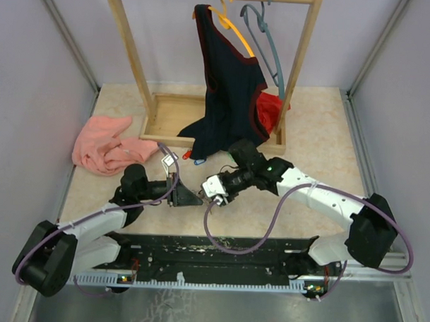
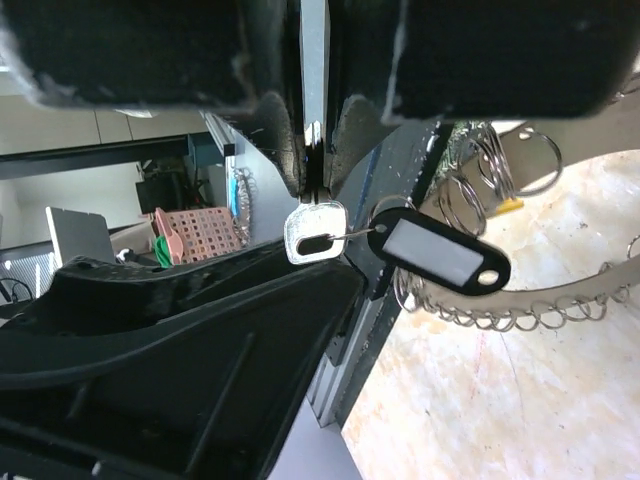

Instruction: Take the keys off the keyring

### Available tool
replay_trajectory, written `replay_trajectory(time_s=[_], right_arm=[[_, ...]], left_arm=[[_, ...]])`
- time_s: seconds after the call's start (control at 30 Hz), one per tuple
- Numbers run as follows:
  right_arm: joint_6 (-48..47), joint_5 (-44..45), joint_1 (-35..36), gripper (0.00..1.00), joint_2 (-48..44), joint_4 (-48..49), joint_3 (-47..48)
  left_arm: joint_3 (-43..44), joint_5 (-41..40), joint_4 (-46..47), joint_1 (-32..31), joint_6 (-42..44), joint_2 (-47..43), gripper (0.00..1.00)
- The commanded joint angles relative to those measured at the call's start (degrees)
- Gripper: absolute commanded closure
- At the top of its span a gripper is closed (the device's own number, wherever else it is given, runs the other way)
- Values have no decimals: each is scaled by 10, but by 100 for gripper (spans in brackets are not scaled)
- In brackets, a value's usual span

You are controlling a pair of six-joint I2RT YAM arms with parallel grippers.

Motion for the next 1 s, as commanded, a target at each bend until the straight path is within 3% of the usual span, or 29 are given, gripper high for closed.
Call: replay_trajectory(time_s=[0.0,0.7,0.97], right_arm=[[-23,32,20,58,-27,44,-5],[22,89,62,62,-38,60,14],[6,127,81,72,-40,63,9]], left_arm=[[27,18,-15,4,-1,-19,100],[51,41,-53,4,-3,1,100],[55,44,-62,4,-6,4,100]])
